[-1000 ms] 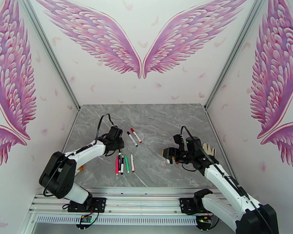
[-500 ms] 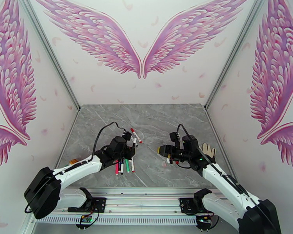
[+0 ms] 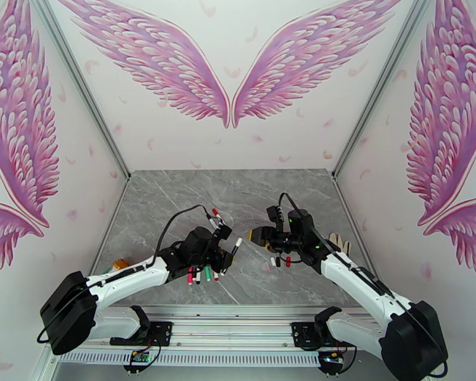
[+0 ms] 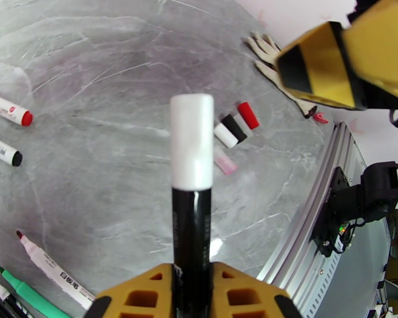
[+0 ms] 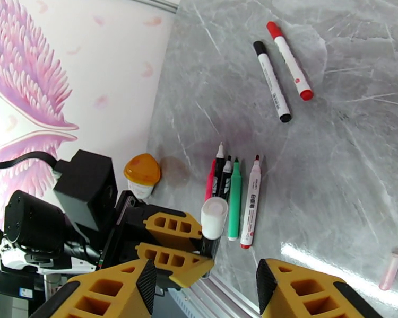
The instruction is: Open the pen caps
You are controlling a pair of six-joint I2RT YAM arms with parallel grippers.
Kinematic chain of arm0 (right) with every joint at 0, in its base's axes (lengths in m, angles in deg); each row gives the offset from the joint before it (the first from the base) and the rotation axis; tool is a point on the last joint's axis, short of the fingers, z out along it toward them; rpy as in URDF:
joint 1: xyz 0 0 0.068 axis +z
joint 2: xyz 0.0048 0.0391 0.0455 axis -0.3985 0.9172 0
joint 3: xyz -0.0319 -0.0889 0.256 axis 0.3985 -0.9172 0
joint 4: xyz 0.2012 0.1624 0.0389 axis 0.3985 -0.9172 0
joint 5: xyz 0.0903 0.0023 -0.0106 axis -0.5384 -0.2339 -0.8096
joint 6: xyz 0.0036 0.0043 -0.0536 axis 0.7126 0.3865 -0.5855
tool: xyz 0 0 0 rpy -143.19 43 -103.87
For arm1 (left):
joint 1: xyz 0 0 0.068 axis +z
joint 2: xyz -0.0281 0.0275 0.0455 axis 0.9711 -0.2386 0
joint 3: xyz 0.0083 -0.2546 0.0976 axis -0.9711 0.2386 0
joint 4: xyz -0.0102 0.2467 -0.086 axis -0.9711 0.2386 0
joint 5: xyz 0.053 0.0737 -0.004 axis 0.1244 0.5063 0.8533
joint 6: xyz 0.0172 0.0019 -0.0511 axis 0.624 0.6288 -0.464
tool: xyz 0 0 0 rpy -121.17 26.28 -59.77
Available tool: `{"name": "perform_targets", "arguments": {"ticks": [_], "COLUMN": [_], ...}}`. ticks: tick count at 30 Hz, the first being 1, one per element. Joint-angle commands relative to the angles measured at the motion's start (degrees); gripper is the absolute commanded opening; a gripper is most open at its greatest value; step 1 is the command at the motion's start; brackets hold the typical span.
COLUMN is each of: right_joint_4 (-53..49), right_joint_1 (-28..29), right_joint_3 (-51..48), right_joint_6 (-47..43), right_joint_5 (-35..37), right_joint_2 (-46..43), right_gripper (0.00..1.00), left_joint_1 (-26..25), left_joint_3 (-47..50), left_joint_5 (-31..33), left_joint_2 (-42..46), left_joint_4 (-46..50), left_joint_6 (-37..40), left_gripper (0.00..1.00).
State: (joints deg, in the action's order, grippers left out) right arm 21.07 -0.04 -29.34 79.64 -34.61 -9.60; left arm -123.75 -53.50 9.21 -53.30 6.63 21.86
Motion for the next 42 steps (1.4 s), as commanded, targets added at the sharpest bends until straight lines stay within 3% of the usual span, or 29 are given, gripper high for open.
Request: {"name": "perform_targets", "arguments": {"ticks": [1, 14, 21, 36, 42], "right_joint_4": [2.1, 6.4, 6.7, 5.1, 5.2], "right_joint_1": [1.0, 3.9, 4.7, 4.9, 4.9], "right_joint_3": [2.1, 2.9, 2.3, 2.4, 2.9], "right_joint_6": [0.8, 1.9, 2.0, 1.4, 2.0], "right_joint_5": [-1.0, -0.5, 1.2, 2.5, 1.7], "right_joint_2": [1.5, 5.8, 5.6, 4.2, 3.8], "right_gripper": [0.58, 0.56, 0.45, 0.18, 0.14], "left_joint_1": [-0.4, -1.3, -1.3, -1.3, -0.8], "left_joint_3": [-3.1, -5.4, -5.0, -4.3, -2.5], "left_joint_5": [-3.0, -6.6, -9.6, -9.8, -10.6], "left_joint_2": [0.1, -2.5, -3.7, -4.1, -4.5], "left_joint_4": [-0.3, -2.1, -6.0, -7.2, -10.4], "left_joint_6": [0.6, -1.5, -4.9, -6.4, -7.8], "left_gripper": [0.19, 0.19, 0.19, 0.18, 0.34]}}
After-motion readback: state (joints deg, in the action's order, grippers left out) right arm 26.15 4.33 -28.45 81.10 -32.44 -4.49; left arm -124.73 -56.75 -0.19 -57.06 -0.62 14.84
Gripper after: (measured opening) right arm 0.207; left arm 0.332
